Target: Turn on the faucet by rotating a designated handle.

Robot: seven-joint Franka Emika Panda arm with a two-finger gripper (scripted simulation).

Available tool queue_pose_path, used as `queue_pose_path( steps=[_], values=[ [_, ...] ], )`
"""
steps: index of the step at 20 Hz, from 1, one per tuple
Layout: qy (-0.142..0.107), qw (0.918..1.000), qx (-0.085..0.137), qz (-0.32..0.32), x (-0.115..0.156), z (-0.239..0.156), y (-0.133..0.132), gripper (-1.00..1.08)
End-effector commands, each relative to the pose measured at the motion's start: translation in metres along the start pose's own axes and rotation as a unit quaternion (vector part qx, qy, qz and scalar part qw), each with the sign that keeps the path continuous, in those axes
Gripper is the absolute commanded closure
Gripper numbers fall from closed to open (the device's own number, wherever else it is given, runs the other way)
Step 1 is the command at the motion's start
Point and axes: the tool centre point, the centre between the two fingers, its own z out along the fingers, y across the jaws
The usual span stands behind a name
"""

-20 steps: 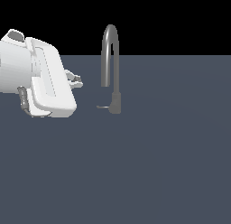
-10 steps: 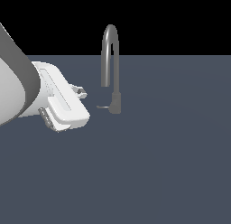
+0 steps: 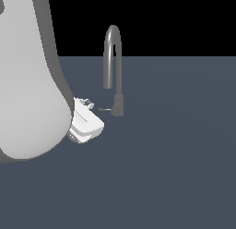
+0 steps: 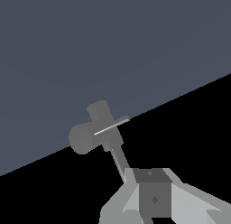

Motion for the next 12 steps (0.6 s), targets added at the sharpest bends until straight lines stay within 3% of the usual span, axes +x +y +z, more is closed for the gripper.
queue_pose_path(
  steps=[1,12],
  values=[
    [-0.003,0.9996,-0.020,-0.020,0.007,0.005,-0.004,1.08],
    [-0.014,0.9891,-0.101,-0.107,0.034,0.032,-0.020,1.08]
  ],
)
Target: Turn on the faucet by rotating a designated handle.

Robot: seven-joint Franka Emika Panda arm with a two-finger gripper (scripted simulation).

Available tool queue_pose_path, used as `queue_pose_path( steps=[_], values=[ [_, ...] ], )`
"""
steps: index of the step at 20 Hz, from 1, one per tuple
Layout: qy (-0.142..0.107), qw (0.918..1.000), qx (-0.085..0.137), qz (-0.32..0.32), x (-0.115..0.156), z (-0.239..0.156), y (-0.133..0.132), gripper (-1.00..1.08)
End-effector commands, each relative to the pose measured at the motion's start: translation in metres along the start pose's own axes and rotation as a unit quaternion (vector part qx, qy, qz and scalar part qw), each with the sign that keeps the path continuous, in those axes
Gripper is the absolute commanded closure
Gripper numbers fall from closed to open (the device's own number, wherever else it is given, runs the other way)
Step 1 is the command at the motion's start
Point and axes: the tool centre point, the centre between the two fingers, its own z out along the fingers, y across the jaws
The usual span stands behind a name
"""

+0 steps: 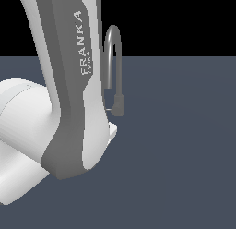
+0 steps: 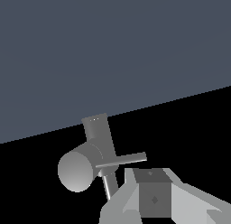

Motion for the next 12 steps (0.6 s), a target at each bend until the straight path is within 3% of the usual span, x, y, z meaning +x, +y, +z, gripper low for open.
queue_pose_path(
  steps=[1,12],
  values=[
    [-0.003,0.9996,-0.019,-0.020,0.007,0.006,-0.004,1.08],
    [-0.014,0.9915,-0.087,-0.096,0.029,0.030,-0.019,1.08]
  ],
)
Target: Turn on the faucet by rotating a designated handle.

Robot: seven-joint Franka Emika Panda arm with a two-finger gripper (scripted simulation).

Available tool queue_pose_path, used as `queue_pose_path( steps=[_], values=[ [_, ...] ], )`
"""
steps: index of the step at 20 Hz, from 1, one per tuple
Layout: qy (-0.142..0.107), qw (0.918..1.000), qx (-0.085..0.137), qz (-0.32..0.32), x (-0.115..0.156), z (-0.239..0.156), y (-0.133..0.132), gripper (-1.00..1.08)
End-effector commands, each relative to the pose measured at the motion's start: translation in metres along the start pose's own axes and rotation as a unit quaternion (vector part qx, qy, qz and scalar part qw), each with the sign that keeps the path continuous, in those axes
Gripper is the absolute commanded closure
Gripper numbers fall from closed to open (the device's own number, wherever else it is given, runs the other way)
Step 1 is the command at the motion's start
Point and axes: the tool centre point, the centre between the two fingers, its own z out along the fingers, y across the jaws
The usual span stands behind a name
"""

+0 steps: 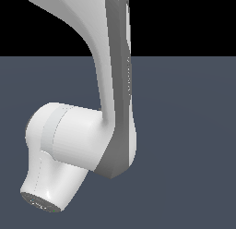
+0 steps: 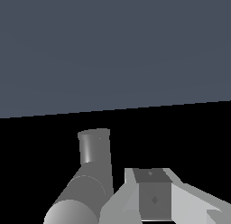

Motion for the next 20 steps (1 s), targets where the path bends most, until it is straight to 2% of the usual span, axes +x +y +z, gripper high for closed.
queue_pose_path(
  steps=[1,9,17,20],
  values=[
    [-0.002,0.9998,-0.013,-0.014,0.004,0.004,-0.002,1.08],
    [-0.006,0.9987,-0.034,-0.038,0.011,0.013,-0.007,1.08],
    [-0.006,0.9985,-0.036,-0.040,0.011,0.014,-0.007,1.08],
    [-0.006,0.9985,-0.036,-0.040,0.001,0.013,-0.003,1.08]
  ],
)
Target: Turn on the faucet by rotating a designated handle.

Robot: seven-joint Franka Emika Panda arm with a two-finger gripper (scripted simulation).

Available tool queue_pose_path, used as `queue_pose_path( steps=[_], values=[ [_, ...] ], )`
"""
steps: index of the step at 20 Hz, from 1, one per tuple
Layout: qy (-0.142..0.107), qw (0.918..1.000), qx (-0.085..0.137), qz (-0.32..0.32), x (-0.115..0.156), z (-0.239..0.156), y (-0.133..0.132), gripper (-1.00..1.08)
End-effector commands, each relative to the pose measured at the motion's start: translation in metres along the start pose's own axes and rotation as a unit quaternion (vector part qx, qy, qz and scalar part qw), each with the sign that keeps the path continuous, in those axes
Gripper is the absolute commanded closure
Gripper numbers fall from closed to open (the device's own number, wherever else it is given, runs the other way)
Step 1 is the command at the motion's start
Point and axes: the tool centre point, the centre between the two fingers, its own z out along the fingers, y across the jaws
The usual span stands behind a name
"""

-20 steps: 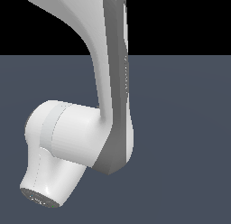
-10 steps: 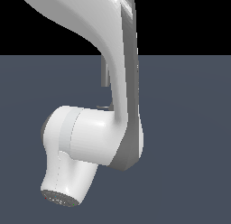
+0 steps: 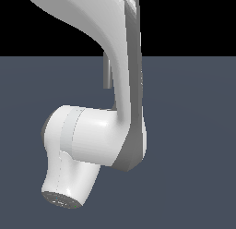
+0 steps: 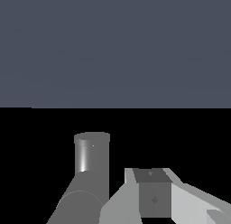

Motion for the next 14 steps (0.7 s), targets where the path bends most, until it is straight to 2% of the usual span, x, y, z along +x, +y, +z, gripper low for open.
queue_pose_path(
  steps=[1,8,10,14],
  values=[
    [-0.001,1.0000,0.000,0.000,-0.009,0.000,0.003,1.08],
    [-0.001,1.0000,0.000,0.000,-0.035,0.000,0.012,1.08],
    [0.005,1.0000,0.003,-0.001,-0.025,0.000,0.007,1.08],
    [0.004,1.0000,0.002,-0.001,-0.040,0.000,0.003,1.08]
  ],
)
